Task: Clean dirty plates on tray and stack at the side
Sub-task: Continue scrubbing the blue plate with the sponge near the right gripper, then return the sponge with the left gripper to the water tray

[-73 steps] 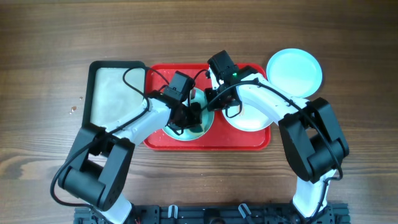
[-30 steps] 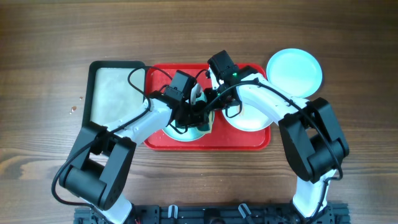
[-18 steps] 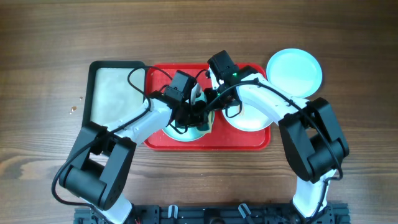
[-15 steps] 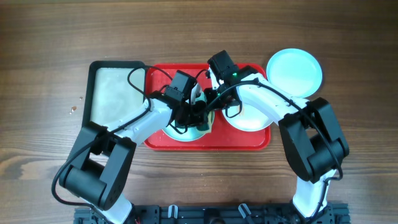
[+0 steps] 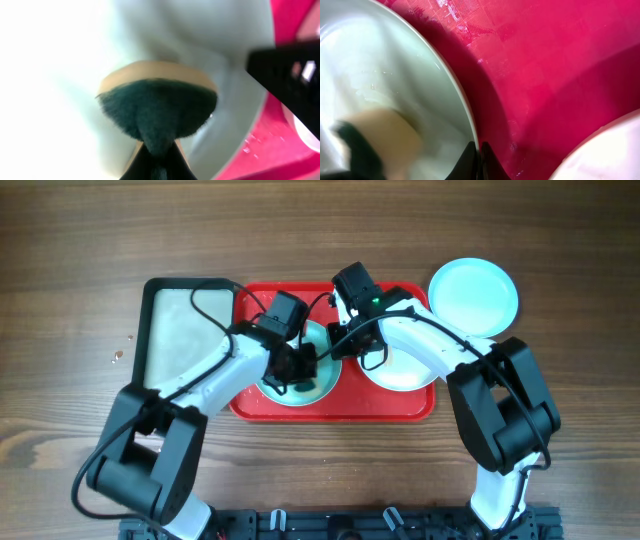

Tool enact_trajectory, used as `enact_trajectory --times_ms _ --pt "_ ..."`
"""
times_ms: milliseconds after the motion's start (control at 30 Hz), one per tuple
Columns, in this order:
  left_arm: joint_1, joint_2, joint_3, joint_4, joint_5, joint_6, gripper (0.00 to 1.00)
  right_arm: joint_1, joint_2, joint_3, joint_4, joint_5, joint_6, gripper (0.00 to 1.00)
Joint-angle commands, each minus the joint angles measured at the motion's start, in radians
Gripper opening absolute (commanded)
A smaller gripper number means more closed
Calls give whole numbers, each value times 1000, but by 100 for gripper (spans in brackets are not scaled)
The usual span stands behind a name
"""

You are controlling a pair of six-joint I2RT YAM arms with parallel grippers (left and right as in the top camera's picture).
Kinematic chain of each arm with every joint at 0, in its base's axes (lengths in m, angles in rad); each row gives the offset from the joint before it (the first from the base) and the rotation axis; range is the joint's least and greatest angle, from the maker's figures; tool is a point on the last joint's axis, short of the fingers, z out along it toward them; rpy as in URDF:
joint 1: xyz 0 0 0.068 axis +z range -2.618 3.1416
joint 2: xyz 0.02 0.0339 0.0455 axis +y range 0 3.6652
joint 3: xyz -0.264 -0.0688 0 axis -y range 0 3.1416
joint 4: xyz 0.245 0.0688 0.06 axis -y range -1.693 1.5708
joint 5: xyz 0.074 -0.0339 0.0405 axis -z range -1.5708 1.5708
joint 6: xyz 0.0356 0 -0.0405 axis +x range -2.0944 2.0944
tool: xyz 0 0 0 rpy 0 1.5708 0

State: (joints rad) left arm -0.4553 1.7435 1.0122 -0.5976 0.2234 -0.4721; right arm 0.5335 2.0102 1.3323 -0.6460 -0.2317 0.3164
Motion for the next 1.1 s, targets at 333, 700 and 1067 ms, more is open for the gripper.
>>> enact_trajectory --times_ms 333,700,1067 --pt "103 -108 26 -27 -217 23 4 2 -19 3 9 -6 1 4" --pt "86 21 -5 -4 -208 21 4 2 -19 3 9 -6 1 4" --pt "-16 74 -5 155 -23 15 4 2 -19 3 8 -6 1 4"
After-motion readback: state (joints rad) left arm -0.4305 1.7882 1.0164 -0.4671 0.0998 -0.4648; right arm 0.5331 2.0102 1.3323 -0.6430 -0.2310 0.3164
